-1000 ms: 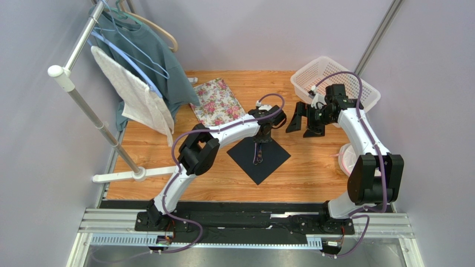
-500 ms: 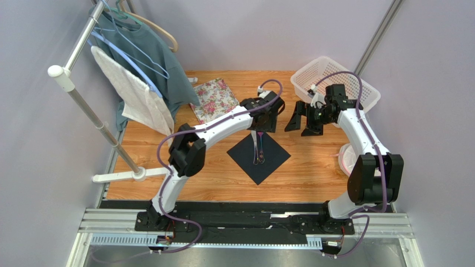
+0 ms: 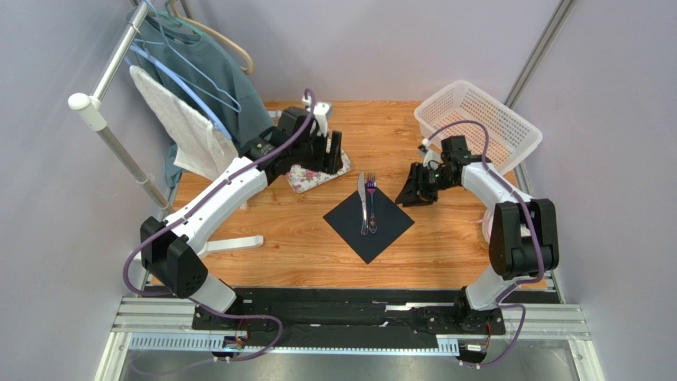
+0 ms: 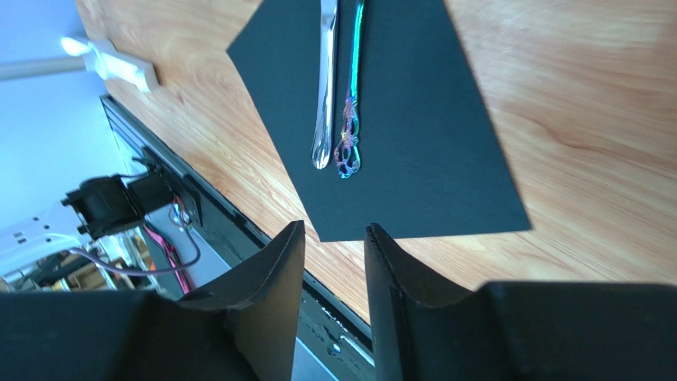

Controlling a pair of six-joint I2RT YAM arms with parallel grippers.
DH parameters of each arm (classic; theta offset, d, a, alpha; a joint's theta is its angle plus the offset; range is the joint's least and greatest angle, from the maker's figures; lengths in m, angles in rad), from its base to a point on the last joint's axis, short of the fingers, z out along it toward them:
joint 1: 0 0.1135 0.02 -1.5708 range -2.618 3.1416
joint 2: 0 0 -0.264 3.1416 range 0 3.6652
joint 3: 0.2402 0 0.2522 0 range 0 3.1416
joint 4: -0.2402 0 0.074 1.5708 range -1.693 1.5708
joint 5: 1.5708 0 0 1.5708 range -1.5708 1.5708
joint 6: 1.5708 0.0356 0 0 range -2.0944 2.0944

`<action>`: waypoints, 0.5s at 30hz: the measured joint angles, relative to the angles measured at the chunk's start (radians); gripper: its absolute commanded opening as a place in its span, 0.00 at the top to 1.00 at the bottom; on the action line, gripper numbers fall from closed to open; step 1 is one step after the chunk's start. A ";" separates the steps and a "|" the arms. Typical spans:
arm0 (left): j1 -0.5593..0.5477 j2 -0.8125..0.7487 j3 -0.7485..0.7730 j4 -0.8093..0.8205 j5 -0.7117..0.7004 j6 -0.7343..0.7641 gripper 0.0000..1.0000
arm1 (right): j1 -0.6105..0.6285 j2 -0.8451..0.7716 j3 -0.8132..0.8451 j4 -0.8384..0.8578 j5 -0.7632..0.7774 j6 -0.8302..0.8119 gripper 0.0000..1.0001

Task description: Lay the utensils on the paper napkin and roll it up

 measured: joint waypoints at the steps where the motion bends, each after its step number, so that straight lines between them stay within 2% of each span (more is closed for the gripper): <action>1: 0.002 -0.010 -0.047 0.010 0.019 0.019 0.39 | 0.018 0.008 -0.007 0.007 0.000 0.003 0.68; 2: -0.001 -0.014 -0.094 0.012 0.039 0.037 0.54 | 0.035 0.019 -0.012 0.014 0.001 0.004 0.71; 4: -0.013 -0.011 -0.168 0.009 0.070 0.063 0.67 | 0.071 0.042 -0.017 0.032 0.008 0.006 0.75; 5: -0.018 -0.002 -0.194 0.004 0.085 0.080 0.79 | 0.084 0.051 -0.017 0.036 0.013 0.006 0.75; 9: -0.024 0.042 -0.210 0.018 0.126 0.122 0.99 | 0.134 0.058 -0.012 0.066 0.053 0.018 0.75; 15: -0.005 0.114 -0.237 0.103 0.237 0.108 1.00 | 0.198 0.085 0.085 0.121 0.125 0.068 0.77</action>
